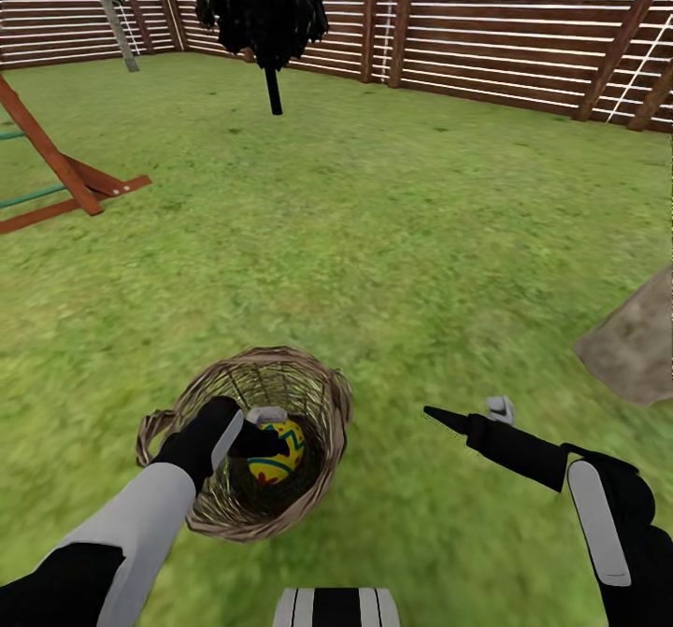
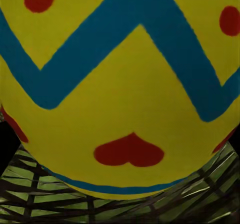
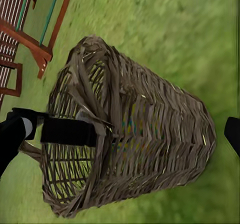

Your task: Take the three Easter eggs out of the wicker basket on the lawn in the garden, then place them on the lawn next to a single tree (choose any tree) so that all three eggs are next to the same tree and none are left in the basket.

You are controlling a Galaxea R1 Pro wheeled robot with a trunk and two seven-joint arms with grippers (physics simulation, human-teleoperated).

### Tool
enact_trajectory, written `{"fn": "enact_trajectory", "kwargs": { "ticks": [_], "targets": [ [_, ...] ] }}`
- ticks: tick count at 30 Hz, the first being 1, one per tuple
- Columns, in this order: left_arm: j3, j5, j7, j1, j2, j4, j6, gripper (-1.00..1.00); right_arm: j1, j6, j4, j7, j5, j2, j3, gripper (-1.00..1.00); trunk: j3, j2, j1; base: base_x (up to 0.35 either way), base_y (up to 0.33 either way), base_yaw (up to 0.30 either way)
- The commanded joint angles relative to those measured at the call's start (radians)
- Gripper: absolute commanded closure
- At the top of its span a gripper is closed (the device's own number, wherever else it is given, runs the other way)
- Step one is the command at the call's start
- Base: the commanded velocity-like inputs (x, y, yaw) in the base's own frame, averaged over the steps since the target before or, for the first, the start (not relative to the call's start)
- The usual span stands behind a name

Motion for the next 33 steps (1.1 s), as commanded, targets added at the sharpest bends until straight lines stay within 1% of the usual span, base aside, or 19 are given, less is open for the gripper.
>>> {"fn": "enact_trajectory", "kwargs": {
  "ticks": [1, 6, 11, 13, 14, 16, 19, 33],
  "targets": [
    [-0.004, 0.009, 0.005, 0.000, 0.001, -0.001, 0.012, 1.00, -0.001, 0.004, 0.000, 0.007, 0.004, -0.002, -0.013, -1.00, 0.003, 0.000, -0.001, 0.000, 0.000, 0.000],
    [-0.004, 0.008, 0.005, 0.000, 0.001, -0.001, 0.014, 1.00, -0.003, 0.004, 0.000, 0.006, 0.005, -0.003, -0.016, -1.00, 0.023, 0.001, -0.003, 0.000, 0.000, 0.000],
    [-0.004, 0.008, 0.005, 0.000, 0.003, 0.000, 0.016, 1.00, -0.002, 0.004, 0.000, 0.007, 0.005, 0.005, -0.019, -1.00, 0.042, 0.002, -0.005, 0.000, 0.000, 0.000],
    [-0.005, 0.008, 0.005, -0.001, 0.003, 0.022, 0.022, 1.00, -0.002, 0.004, 0.000, 0.007, 0.005, 0.006, -0.019, -1.00, 0.050, 0.003, -0.006, 0.000, 0.000, 0.000],
    [-0.006, 0.008, 0.005, -0.002, 0.002, 0.054, 0.026, 1.00, -0.002, 0.004, 0.000, 0.007, 0.005, 0.007, -0.019, -1.00, 0.054, 0.003, -0.006, 0.000, 0.000, 0.000],
    [-0.006, 0.009, 0.005, -0.003, 0.001, 0.091, 0.029, 1.00, -0.002, 0.004, 0.000, 0.007, 0.005, 0.008, -0.019, -1.00, 0.061, 0.004, -0.007, 0.000, 0.000, 0.000],
    [-0.006, 0.009, 0.005, -0.004, 0.001, 0.106, 0.031, 1.00, -0.002, 0.004, 0.000, 0.007, 0.005, 0.009, -0.018, -1.00, 0.073, 0.004, -0.009, 0.000, 0.000, 0.000],
    [-0.008, 0.008, 0.005, -0.003, 0.002, 0.110, 0.037, 1.00, -0.003, 0.004, 0.000, 0.007, 0.005, 0.010, -0.016, -1.00, 0.127, 0.007, -0.015, 0.000, 0.000, 0.000]
  ]
}}
